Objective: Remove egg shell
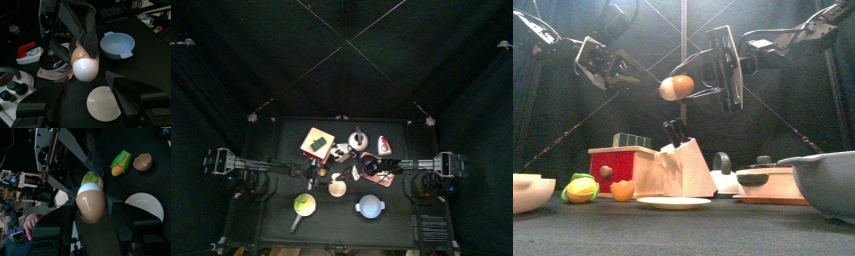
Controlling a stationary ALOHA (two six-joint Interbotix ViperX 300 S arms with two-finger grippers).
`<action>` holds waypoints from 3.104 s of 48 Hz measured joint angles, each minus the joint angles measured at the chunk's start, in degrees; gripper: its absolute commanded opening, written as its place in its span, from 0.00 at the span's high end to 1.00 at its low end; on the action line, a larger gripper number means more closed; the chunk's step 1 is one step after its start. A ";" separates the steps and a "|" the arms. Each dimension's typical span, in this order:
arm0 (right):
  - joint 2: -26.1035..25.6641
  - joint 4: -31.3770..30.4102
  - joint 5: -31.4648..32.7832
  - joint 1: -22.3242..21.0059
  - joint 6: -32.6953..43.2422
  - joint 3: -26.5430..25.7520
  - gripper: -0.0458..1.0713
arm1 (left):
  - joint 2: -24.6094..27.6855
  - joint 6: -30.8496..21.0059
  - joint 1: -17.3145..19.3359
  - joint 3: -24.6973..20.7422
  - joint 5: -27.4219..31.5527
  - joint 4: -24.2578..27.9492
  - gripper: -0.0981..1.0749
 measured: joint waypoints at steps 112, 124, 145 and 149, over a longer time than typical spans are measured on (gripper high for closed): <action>0.09 -0.26 -0.18 0.18 -0.18 0.62 0.42 | -0.18 0.00 0.70 1.93 -1.14 0.53 0.29; -0.35 -0.35 -0.18 0.18 -0.35 0.88 0.42 | -2.20 0.00 0.79 3.43 -0.18 0.62 0.29; -2.29 -0.53 -0.18 -0.09 -0.18 2.81 0.42 | -5.01 -0.09 1.58 5.19 2.46 1.23 0.29; -2.29 -0.53 -0.18 -0.09 -0.26 2.81 0.42 | -5.01 0.00 1.58 5.27 2.46 1.32 0.29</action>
